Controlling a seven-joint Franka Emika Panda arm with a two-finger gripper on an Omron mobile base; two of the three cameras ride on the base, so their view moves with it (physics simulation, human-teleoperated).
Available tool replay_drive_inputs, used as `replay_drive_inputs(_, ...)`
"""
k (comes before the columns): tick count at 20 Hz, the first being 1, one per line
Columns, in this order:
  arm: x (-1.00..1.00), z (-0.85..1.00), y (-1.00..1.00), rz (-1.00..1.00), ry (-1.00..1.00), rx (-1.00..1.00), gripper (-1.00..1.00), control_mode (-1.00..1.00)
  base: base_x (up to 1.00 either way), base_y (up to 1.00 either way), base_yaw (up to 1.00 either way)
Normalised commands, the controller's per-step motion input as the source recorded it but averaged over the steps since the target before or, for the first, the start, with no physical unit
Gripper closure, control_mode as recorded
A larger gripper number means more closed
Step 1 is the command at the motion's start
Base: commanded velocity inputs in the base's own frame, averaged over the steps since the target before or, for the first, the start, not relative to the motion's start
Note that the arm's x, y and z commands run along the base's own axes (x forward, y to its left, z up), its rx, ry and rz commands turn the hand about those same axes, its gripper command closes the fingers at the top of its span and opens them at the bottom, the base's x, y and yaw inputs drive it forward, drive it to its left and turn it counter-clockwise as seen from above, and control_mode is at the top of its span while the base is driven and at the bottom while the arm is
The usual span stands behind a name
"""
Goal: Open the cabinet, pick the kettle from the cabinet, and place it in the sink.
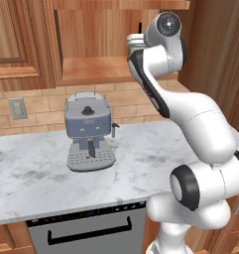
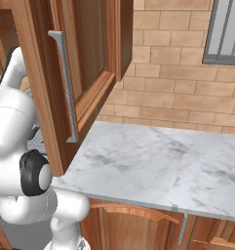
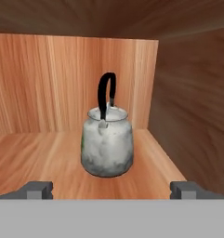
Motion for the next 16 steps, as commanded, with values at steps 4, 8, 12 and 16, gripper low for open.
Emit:
replay_drive_inputs(4, 0.29, 0.00, 0.00, -0.01, 0.00, 0.00, -1.00, -1.00, 0.00, 0.00, 0.00)
replay_drive_inputs(8, 0.32, 0.00, 0.00, -0.03, -0.03, 0.00, -1.00, -1.00, 0.00, 0.00, 0.00)
replay_drive_inputs(12, 0.33, 0.00, 0.00, -0.03, -0.01, 0.00, -1.00, -1.00, 0.00, 0.00, 0.00)
replay_drive_inputs(16, 0.36, 0.00, 0.00, -0.05, -0.01, 0.00, -1.00, -1.00, 0.00, 0.00, 0.00)
